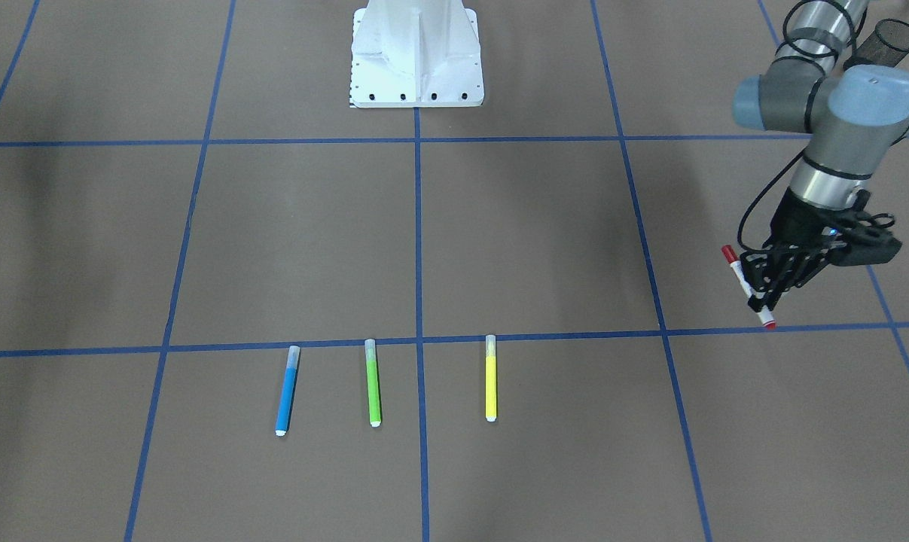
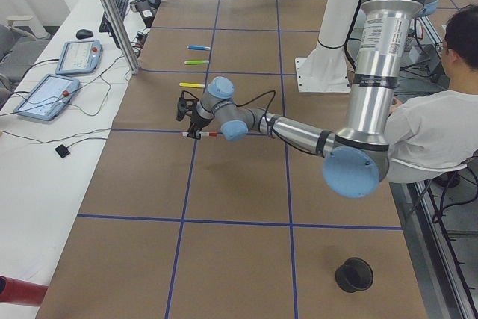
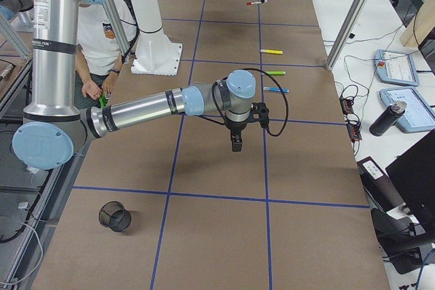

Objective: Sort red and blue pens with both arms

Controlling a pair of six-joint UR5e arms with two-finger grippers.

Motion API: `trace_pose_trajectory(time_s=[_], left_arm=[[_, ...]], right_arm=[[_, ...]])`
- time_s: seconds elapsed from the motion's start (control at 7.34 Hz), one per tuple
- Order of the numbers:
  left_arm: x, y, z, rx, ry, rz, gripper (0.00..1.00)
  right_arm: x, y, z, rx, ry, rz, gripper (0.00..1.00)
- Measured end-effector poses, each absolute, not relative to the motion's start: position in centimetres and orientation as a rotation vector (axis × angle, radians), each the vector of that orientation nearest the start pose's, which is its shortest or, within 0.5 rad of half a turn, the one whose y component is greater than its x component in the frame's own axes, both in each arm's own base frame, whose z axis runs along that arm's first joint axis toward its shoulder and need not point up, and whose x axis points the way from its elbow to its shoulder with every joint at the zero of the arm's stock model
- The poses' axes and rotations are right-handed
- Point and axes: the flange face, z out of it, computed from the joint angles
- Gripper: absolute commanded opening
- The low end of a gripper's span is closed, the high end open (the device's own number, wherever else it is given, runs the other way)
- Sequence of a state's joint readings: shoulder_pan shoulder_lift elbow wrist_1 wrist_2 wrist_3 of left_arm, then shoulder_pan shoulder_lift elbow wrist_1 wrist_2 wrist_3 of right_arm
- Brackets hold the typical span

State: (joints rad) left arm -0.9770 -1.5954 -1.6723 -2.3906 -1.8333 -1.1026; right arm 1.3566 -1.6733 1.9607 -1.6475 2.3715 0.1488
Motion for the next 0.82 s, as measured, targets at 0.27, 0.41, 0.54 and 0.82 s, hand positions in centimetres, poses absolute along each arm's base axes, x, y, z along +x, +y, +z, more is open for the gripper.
trace_pose_trajectory(time_s=[0.27, 0.41, 0.54, 0.82], left_arm=[[13.0, -42.9, 59.4, 0.471, 0.864, -0.399, 0.00], [8.5, -38.9, 62.4, 0.494, 0.857, -0.446, 0.00], [4.0, -34.9, 64.8, 0.519, 0.841, -0.506, 0.00], [-3.0, -26.3, 69.6, 0.580, 0.815, -0.611, 0.00]], right_arm=[[-3.5, -44.9, 51.9, 0.056, -0.822, -0.148, 1.00], [-3.5, -45.1, 51.8, 0.059, -0.819, -0.149, 1.00], [-3.4, -45.2, 51.8, 0.062, -0.811, -0.149, 1.00], [-3.4, -45.3, 51.8, 0.065, -0.801, -0.148, 1.00]])
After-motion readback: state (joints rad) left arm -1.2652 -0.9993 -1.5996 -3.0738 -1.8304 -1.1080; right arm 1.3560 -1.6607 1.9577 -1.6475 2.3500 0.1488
